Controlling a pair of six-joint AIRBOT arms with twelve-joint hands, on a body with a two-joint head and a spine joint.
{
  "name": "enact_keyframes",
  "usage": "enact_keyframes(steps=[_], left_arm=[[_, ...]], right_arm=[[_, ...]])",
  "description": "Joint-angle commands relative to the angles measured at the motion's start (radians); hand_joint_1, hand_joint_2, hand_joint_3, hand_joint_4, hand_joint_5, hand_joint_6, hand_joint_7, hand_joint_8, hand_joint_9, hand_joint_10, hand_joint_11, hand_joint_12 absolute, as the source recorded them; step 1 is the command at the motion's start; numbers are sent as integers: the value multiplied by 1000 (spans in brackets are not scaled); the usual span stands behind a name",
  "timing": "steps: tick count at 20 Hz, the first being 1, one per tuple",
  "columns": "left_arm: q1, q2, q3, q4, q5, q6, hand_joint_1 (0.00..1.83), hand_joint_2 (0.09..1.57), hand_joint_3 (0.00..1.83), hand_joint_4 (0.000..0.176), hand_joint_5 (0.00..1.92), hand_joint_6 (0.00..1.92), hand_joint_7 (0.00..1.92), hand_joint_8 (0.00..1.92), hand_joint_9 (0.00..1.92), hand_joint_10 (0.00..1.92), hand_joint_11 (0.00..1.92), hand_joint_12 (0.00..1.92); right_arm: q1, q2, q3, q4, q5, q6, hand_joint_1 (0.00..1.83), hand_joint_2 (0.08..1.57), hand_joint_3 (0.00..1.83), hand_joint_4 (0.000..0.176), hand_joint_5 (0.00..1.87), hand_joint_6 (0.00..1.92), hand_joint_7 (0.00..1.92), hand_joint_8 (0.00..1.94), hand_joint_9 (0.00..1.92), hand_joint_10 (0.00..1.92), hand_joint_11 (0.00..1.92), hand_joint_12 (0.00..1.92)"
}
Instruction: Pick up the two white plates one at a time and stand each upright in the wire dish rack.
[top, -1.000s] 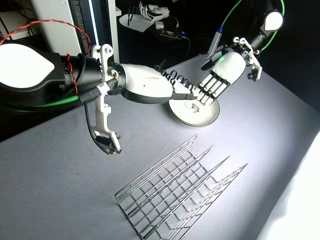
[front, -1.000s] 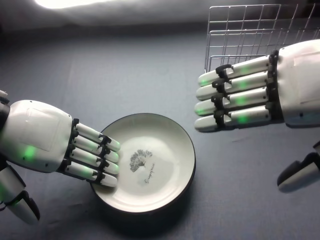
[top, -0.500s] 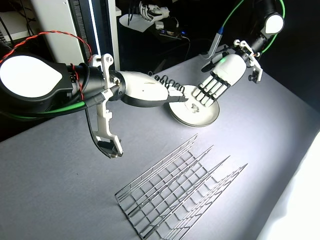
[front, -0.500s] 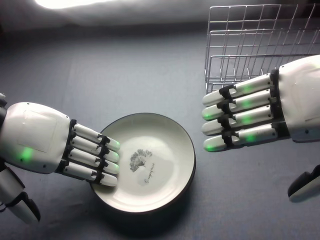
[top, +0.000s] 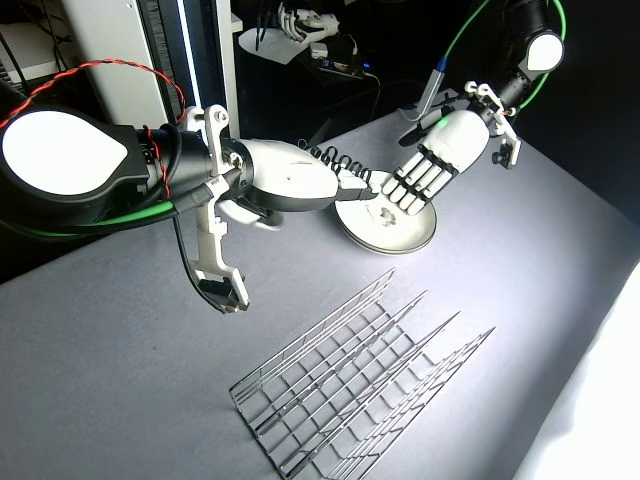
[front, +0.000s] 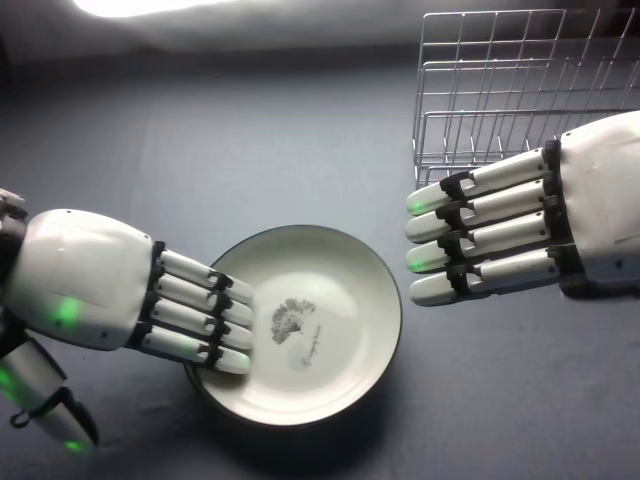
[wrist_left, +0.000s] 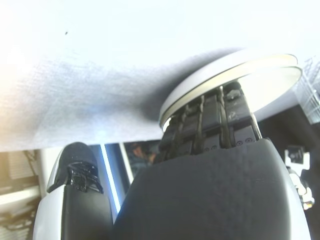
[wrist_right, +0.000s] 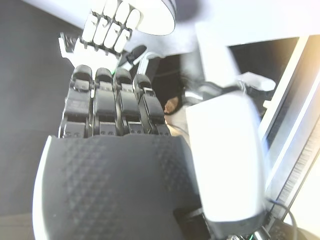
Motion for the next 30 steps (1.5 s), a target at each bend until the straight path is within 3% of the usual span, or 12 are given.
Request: enact_keyframes(steps=[1,8,15,24,30], left_arm=[[13,-32,-9,65,52,6,0,1109,5,0,0,0,0,0,0,0,0,0],[2,-89,-22,60,97,3,0,1116,6,0,0,0,0,0,0,0,0,0],[-15,-120,-25,35,106,-9,0,1113,3,0,0,0,0,0,0,0,0,0],[-44,-142,-26,14,111,-19,0,1126,6,0,0,0,0,0,0,0,0,0],[-48,-144,-23,14,111,-22,0,1126,3,0,0,0,0,0,0,0,0,0]], right_arm=[[2,2,5,71,60,-3,1392,1192,0,0,0,0,0,0,0,0,0,0],[4,3,12,71,61,-3,1491,1164,0,0,0,0,0,0,0,0,4,2],[2,-6,12,71,36,-2,1379,1048,0,0,0,0,0,0,0,0,0,0],[-43,-74,13,71,-49,1,1412,1055,0,0,0,0,0,0,0,0,7,4],[-50,-165,32,72,-117,2,1455,1083,4,0,0,0,0,0,0,0,25,12]])
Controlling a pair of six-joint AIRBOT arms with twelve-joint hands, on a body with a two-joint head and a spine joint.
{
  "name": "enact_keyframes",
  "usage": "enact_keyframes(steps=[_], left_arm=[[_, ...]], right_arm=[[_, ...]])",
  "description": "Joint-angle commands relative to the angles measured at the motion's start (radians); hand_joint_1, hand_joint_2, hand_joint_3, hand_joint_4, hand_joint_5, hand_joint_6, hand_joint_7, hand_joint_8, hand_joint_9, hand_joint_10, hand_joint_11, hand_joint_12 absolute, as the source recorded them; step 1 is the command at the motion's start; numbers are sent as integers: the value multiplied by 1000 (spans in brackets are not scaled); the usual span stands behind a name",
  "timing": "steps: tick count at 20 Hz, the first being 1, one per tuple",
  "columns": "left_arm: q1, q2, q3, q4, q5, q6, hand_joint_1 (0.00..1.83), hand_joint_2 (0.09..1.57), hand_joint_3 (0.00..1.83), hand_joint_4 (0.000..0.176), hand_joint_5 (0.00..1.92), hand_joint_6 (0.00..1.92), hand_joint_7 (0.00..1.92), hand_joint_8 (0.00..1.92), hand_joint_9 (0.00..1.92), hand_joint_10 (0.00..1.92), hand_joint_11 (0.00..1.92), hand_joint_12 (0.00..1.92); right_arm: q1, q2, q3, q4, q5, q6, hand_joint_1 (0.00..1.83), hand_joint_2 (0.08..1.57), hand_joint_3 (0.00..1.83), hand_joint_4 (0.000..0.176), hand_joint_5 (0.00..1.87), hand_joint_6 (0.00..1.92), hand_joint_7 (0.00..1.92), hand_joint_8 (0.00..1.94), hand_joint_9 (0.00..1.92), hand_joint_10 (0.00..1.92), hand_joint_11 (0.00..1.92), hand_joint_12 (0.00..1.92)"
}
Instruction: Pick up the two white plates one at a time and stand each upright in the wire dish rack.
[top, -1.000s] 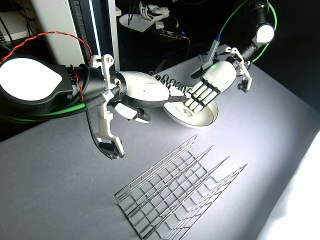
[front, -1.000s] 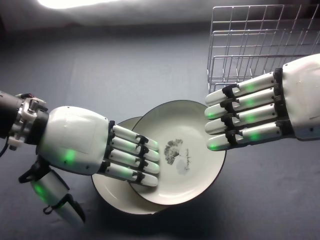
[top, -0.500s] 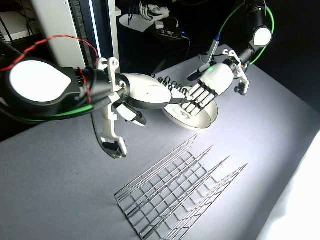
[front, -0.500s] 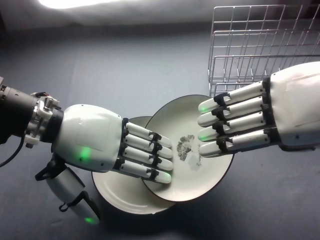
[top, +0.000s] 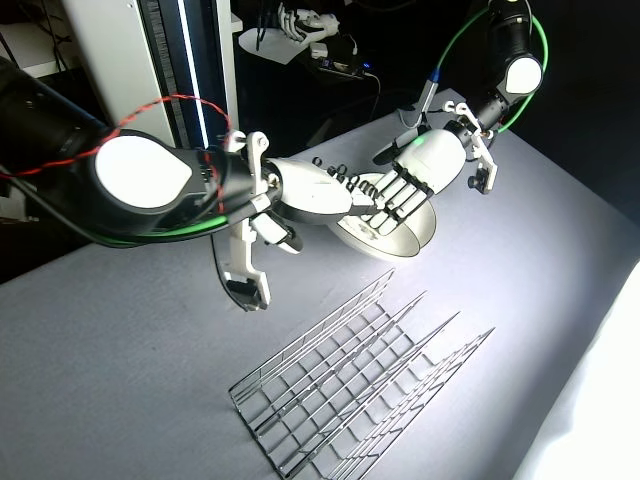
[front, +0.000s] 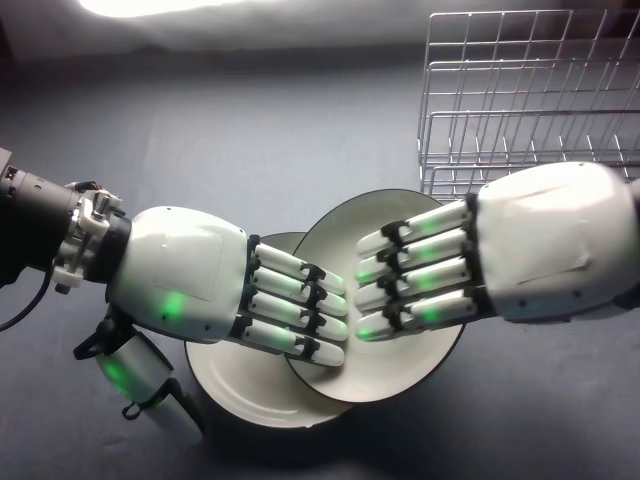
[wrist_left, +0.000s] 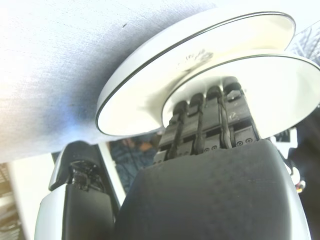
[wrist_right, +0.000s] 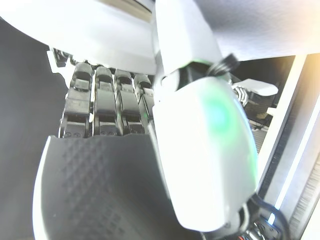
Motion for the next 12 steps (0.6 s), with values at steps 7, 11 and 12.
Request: enact_keyframes(steps=[7,11,12], left_arm=[[11,-23,-3,47,44,-2,0,1136,6,0,0,0,0,0,0,0,0,0],[11,-21,-1,47,44,-2,0,1133,3,0,0,0,0,0,0,0,0,0],[11,-21,-1,47,44,-2,0,1134,3,0,0,0,0,0,0,0,0,0]], right_arm=[[-20,-77,57,58,-8,0,1487,1077,1,0,0,0,0,0,0,0,45,35],[-24,-107,79,65,-30,0,1532,1128,0,0,0,0,0,0,0,0,5,170],[-25,-115,84,67,-37,0,1518,1131,0,0,0,0,0,0,0,0,0,222]])
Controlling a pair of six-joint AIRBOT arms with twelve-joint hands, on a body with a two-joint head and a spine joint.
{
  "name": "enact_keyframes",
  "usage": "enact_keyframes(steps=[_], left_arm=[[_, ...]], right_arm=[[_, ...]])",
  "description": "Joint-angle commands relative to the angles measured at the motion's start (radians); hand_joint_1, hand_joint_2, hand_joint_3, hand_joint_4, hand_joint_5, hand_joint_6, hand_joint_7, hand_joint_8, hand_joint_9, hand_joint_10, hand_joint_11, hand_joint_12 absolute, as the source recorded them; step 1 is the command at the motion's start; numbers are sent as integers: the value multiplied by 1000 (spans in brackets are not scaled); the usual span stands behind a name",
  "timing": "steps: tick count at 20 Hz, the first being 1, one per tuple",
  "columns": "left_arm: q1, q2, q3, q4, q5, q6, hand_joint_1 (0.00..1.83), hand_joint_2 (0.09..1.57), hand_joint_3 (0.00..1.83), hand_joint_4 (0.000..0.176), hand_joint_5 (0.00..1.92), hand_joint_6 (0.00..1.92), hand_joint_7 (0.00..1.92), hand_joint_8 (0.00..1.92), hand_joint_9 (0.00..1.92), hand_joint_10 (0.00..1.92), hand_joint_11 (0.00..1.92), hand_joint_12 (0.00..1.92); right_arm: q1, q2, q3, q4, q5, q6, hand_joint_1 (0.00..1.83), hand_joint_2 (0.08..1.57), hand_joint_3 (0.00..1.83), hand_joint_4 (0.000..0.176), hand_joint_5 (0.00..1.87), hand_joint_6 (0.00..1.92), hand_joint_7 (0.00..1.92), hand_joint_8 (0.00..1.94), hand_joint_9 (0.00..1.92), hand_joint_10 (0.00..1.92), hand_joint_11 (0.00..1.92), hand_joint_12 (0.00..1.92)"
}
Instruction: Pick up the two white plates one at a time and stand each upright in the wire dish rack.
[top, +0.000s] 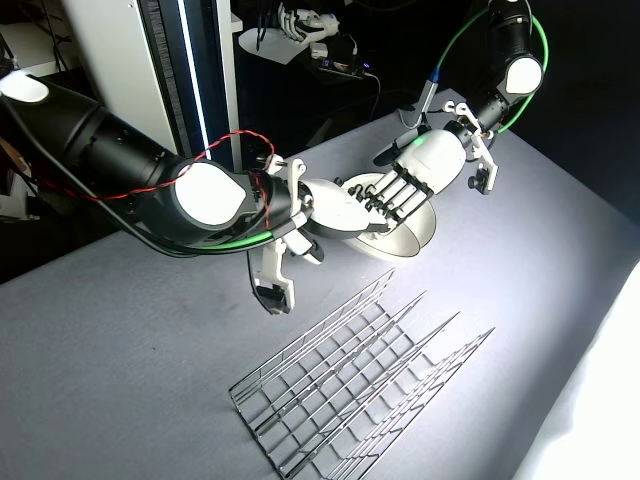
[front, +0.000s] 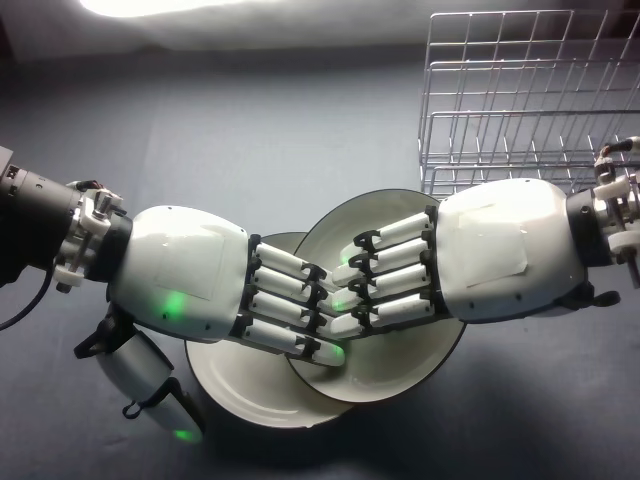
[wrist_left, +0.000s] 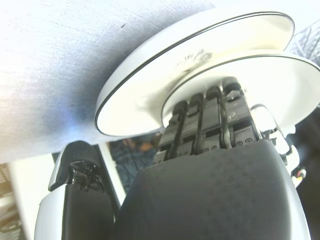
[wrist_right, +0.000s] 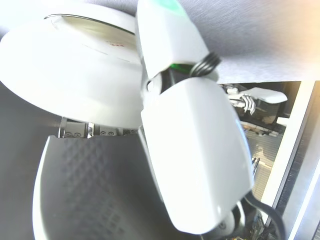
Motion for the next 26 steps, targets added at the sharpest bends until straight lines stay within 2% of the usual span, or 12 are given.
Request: enact_keyframes(steps=[1,5,7,8,9,10,11,12,13,14,20,26], left_arm=[[13,-18,-3,45,45,-2,0,1137,5,0,0,0,0,0,0,0,0,0],[15,-19,-2,44,44,-1,0,1142,6,0,0,0,0,0,0,0,0,0],[16,-20,-1,43,44,-1,0,1141,5,0,0,0,0,0,0,0,0,0],[16,-21,0,41,44,-1,0,1138,3,0,0,0,0,0,0,0,0,0],[16,-21,2,40,44,-1,0,1143,6,0,0,0,0,0,0,0,0,0],[16,-21,3,40,44,-1,0,1145,6,0,0,0,0,0,0,0,0,0],[17,-21,4,38,44,-1,0,1152,9,0,0,0,0,0,0,0,0,0],[17,-22,6,38,44,-1,0,1153,9,0,0,0,0,0,0,0,0,0],[17,-22,8,38,44,-1,0,1151,8,0,0,0,0,0,0,0,0,0],[18,-20,8,36,44,-1,0,1155,9,0,0,0,0,0,0,0,0,0],[-9,67,-41,-60,22,-25,0,1152,5,0,0,0,0,0,0,0,0,0],[-77,200,-110,-136,-6,-58,0,1155,4,0,0,0,0,0,0,0,0,0]], right_arm=[[1,-4,6,49,38,-1,1501,1116,0,0,0,0,0,0,0,0,0,299],[1,-13,13,55,26,-1,1509,1117,1,0,127,14,129,11,232,32,0,929],[-2,-13,15,55,25,-2,1498,1159,5,0,351,34,374,23,465,63,63,1185],[-3,-14,16,55,25,-3,1764,1136,0,0,497,40,534,25,634,87,464,1557],[-3,-15,17,55,25,-3,1818,1121,3,0,574,31,610,14,710,77,562,1613],[-3,-16,18,55,23,-3,1828,1116,1,0,670,32,698,12,774,68,593,1609],[-3,-17,18,55,23,-3,1763,1119,1,0,781,48,805,26,690,1022,705,1654],[-3,-17,20,55,23,-3,1751,1125,1,0,835,55,858,31,663,1233,718,1681],[-2,-18,21,55,22,-3,1534,1154,1,0,764,991,841,785,773,1247,820,1617],[-2,-18,21,55,22,-4,1490,1162,0,0,756,1178,855,926,790,1263,804,1642],[12,-15,21,56,48,-4,1494,1102,0,0,871,1004,946,888,1006,982,850,1516],[48,-1,20,130,102,-4,1493,1098,0,0,881,997,964,863,1001,975,863,1508]])
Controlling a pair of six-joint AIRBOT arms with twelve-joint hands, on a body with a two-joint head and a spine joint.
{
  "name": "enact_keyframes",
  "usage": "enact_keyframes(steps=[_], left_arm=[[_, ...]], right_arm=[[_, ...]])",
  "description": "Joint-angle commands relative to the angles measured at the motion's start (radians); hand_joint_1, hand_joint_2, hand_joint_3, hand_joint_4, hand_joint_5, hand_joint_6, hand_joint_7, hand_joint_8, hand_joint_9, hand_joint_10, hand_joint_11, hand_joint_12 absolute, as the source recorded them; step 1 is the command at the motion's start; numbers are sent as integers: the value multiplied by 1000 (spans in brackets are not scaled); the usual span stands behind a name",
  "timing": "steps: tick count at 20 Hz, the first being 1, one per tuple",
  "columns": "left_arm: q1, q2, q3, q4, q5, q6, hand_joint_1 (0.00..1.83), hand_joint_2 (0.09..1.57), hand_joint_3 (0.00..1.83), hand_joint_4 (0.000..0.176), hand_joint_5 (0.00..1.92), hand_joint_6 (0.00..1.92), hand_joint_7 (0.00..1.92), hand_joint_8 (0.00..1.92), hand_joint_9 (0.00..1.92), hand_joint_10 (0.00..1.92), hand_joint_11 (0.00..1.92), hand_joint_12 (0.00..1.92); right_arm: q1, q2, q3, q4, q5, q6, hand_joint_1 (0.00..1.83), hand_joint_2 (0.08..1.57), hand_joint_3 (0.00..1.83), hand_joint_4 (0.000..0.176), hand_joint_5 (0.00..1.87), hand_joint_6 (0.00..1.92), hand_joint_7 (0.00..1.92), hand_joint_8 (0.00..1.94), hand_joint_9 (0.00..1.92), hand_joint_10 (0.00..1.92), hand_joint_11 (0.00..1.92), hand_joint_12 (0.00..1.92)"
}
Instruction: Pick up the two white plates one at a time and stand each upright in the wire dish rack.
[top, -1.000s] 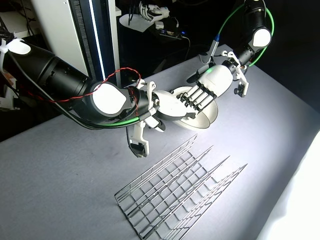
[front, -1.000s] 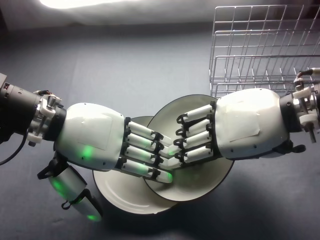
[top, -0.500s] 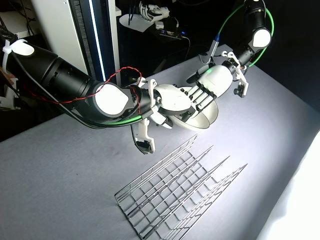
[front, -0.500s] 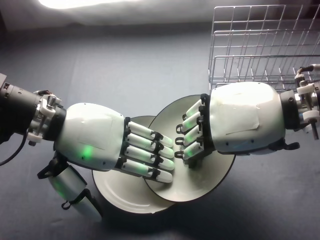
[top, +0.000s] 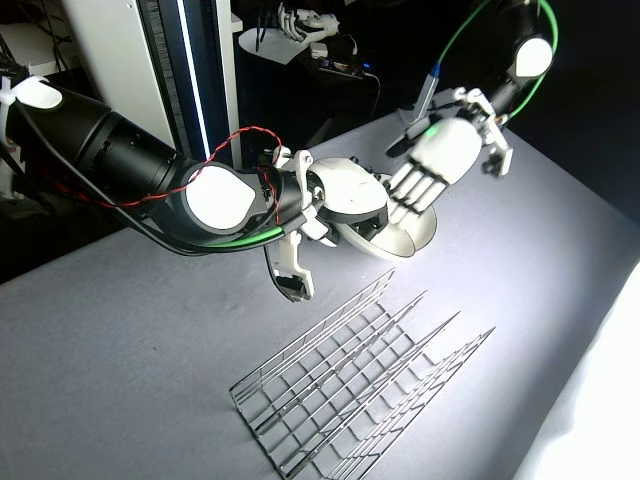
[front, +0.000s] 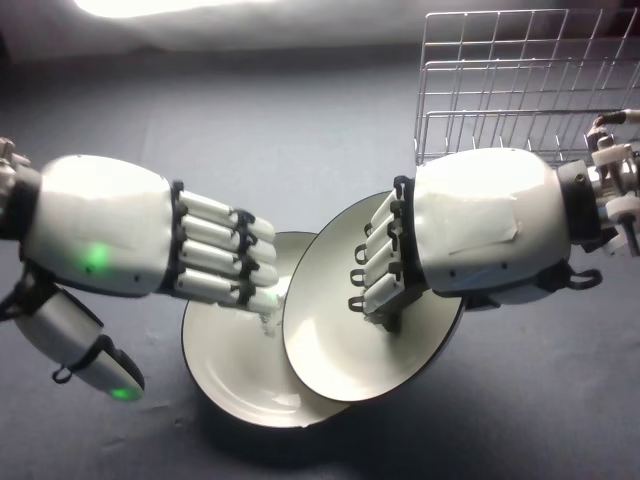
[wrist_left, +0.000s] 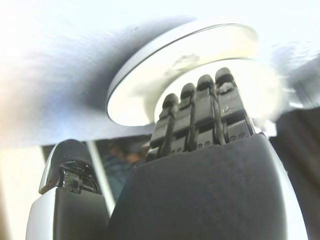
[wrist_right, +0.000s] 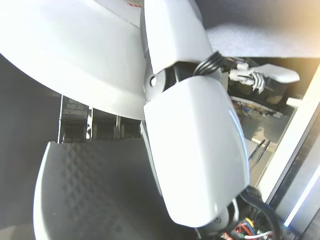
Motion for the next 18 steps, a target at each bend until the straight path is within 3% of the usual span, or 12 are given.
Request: enact_keyframes(steps=[1,9,13,18], left_arm=[[-18,14,-8,-72,-50,-17,0,1155,4,0,0,0,0,0,0,0,0,0],[-106,157,-46,-91,-54,-109,0,1166,5,0,0,0,0,0,0,0,0,0],[-153,184,-22,-100,-65,-129,0,1173,6,0,0,0,0,0,0,0,0,0],[-153,194,-5,-124,-66,-133,0,1178,7,0,0,0,0,0,0,0,0,0]], right_arm=[[12,9,1,45,40,0,1492,1101,1,0,871,1009,948,887,988,995,866,1508],[78,64,-76,169,69,0,1489,1111,1,0,859,1064,937,879,962,1019,843,1535],[96,93,-113,230,67,1,1490,1106,0,0,873,1046,941,879,976,992,854,1518],[113,107,-132,315,67,4,1489,1109,0,0,868,1058,928,889,974,1004,843,1530]])
